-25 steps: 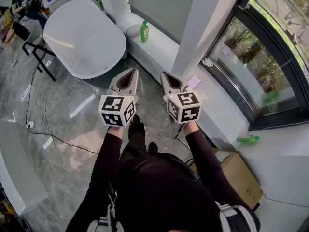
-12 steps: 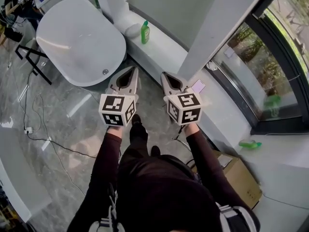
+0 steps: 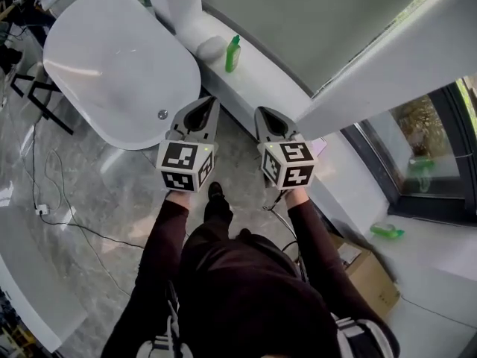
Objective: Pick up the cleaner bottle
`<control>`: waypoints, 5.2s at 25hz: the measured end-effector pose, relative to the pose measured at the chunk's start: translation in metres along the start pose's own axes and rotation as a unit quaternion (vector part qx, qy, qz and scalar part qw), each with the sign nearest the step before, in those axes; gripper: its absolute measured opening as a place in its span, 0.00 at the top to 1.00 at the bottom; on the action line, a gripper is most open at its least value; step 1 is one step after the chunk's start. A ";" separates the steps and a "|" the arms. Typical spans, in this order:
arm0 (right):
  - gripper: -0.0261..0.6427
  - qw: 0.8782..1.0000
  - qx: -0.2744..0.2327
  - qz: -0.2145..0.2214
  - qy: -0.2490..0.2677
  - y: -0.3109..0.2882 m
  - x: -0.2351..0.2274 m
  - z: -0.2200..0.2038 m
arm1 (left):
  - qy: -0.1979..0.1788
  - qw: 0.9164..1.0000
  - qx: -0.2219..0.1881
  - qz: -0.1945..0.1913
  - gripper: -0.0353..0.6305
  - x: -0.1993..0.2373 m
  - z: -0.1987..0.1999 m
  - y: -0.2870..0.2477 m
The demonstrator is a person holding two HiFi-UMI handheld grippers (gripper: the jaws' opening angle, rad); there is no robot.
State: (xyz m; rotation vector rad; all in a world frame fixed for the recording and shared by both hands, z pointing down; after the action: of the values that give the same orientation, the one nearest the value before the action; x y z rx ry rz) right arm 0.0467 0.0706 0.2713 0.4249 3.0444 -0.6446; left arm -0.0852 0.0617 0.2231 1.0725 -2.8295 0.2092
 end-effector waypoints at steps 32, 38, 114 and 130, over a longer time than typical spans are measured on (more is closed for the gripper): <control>0.96 0.996 0.070 -0.061 -0.015 -0.166 -0.052 -0.016 | 0.003 0.996 0.082 -0.019 0.86 0.148 -0.062 -0.156; 0.96 0.994 0.086 -0.064 -0.018 -0.201 -0.069 -0.031 | 0.014 0.994 0.106 -0.024 0.77 0.165 -0.097 -0.195; 0.96 0.978 0.186 -0.064 -0.075 -0.390 -0.152 -0.206 | 0.015 0.977 0.212 0.017 0.53 0.264 -0.385 -0.388; 0.96 0.975 0.196 -0.066 -0.081 -0.397 -0.158 -0.214 | -0.011 0.979 0.201 0.032 0.58 0.262 -0.384 -0.401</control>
State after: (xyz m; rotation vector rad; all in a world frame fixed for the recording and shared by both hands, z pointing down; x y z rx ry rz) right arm 0.1063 -0.2342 0.6340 0.1581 2.8015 -1.2290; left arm 0.0065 -0.3416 0.6765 1.0486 -2.9165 0.8101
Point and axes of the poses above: the fingertips, and each gripper's own axes: y backward along the fingers, x to its left, z out of its top, the point moved 3 cm from there along y, backward along the fingers, and after that the axes turned 11 degrees about -z, right-handed, at the moved point
